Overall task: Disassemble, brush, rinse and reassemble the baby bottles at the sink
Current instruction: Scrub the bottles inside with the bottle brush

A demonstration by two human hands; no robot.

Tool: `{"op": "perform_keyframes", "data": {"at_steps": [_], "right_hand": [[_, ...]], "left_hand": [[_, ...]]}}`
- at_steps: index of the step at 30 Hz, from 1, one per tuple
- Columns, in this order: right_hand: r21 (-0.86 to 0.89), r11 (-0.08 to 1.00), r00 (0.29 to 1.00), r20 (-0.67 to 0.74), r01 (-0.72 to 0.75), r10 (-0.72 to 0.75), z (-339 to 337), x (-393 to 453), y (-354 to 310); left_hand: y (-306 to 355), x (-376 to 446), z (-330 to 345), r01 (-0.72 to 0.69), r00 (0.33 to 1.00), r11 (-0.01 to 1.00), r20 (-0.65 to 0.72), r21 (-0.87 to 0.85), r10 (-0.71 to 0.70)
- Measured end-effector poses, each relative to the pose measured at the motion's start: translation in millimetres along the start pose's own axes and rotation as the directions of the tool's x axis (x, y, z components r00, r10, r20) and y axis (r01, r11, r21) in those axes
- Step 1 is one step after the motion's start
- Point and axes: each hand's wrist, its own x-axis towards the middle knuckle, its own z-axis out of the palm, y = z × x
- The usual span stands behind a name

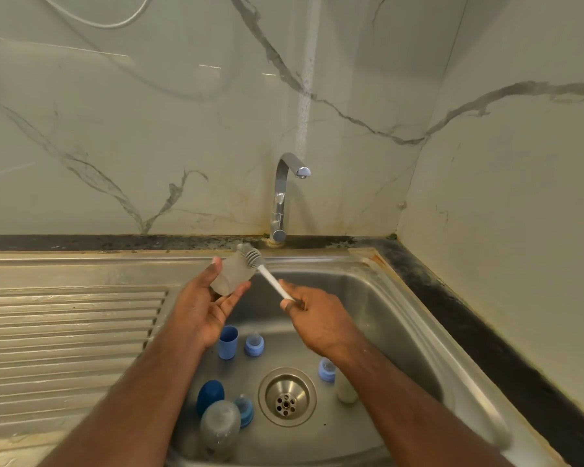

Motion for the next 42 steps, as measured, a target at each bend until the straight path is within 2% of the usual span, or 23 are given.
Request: {"op": "perform_keyframes", "data": {"at_steps": [2, 5, 8, 13, 18, 20, 21, 23, 24, 25, 29, 35, 42], "right_hand": [[0.028, 1.0, 1.0, -0.007, -0.009, 0.009, -2.4, -0.2, 2.3], [0.102, 0.994, 0.996, 0.084, 0.033, -0.041, 0.8, -8.9, -4.2], [0.08, 0.997, 1.0, -0.021, -0.016, 0.018, -9.8, 3.3, 6.3], [0.289, 0.942, 0.97, -0.119, -0.172, 0.214, -38.4, 9.1, 34.7], [0.215, 0.963, 0.974, -0.124, -0.162, 0.191, -46.0, 12.2, 44.7], [0.177, 0.972, 0.974, -0.14, -0.154, 0.18, -47.2, 15.6, 49.3], [0.157, 0.975, 0.973, -0.145, -0.155, 0.178, -47.5, 17.2, 51.2], [0.097, 0.982, 0.975, -0.137, -0.16, 0.173, -46.3, 18.0, 55.0], [0.063, 0.985, 0.977, -0.129, -0.162, 0.169, -45.1, 17.7, 55.3], [0.037, 0.986, 0.978, -0.124, -0.164, 0.168, -44.0, 17.5, 56.4], [-0.083, 0.986, 0.985, -0.105, -0.148, 0.139, -39.3, 20.9, 58.5], [-0.146, 0.981, 0.991, -0.052, -0.126, 0.12, -40.3, 24.5, 62.5], [-0.141, 0.981, 0.991, -0.025, -0.134, 0.131, -37.3, 27.9, 65.6]], "left_hand": [[0.3, 0.5, -0.3, 0.006, 1.0, 0.999, -0.006, -0.035, -0.006], [0.8, 4.0, -3.1, 0.028, 1.0, 0.998, 0.005, -0.058, -0.028], [-0.7, 4.0, -6.5, 0.08, 0.996, 0.993, 0.019, 0.083, -0.082], [0.7, -2.3, -4.7, 0.112, 0.987, 0.96, 0.085, 0.257, -0.138], [-14.8, -2.1, 1.2, 0.055, 0.976, 0.885, 0.163, 0.463, -0.146], [-22.5, 2.8, 4.9, -0.006, 0.981, 0.804, 0.161, 0.594, -0.112], [-26.5, 6.4, 6.6, -0.065, 0.985, 0.719, 0.16, 0.692, -0.065], [-36.8, 17.2, 8.1, -0.211, 0.976, 0.42, 0.21, 0.883, 0.049], [-41.9, 21.8, 8.6, -0.263, 0.965, 0.271, 0.252, 0.926, 0.075], [-48.2, 26.8, 9.9, -0.28, 0.96, 0.165, 0.271, 0.946, 0.076], [-74.1, 46.0, 17.1, -0.263, 0.964, -0.061, 0.265, 0.963, 0.027], [-106.4, 67.8, 30.3, -0.262, 0.964, -0.248, 0.265, 0.933, -0.023], [-128.0, 81.4, 28.2, -0.242, 0.97, -0.298, 0.236, 0.923, -0.057]]}}
